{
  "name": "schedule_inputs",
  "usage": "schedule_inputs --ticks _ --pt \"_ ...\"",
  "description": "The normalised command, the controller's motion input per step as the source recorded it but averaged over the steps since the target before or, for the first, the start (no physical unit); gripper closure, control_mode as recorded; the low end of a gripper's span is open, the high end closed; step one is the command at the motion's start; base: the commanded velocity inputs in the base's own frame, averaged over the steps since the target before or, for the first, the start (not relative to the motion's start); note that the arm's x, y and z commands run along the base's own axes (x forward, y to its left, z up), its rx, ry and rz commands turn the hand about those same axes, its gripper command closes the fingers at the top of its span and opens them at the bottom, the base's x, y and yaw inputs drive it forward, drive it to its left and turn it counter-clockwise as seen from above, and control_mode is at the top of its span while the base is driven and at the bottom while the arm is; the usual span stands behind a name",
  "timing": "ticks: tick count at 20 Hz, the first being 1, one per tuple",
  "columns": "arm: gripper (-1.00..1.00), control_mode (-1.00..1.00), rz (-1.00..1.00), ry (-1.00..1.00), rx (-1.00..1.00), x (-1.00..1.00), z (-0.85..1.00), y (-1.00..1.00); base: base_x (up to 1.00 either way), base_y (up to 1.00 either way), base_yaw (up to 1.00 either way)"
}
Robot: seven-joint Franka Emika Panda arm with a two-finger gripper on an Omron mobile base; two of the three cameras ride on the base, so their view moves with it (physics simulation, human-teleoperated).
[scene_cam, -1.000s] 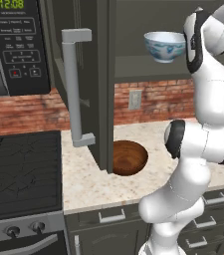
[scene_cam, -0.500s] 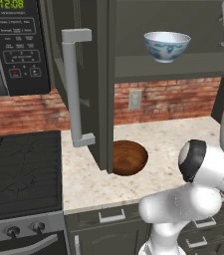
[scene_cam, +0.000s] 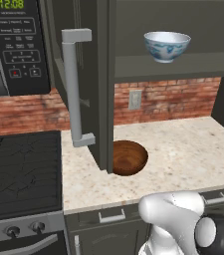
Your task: Open the cabinet. Pick the bowls from the counter and place them in the cabinet. Then close the cabinet.
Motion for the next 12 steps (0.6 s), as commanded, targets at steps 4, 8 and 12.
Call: schedule_inputs --ticks 4,8,12 --pt "-1.00 -1.00 0.27 0.00 0.00 -1.00 -1.00 0.52 0.00 0.00 0.00" --pt "-1.00 -1.00 0.28 0.02 -0.01 -0.73 -1.00 0.51 0.00 0.00 0.00" --pt "-1.00 -1.00 0.32 0.24 -0.04 -0.04 -0.44 0.47 0.00 0.00 0.00"
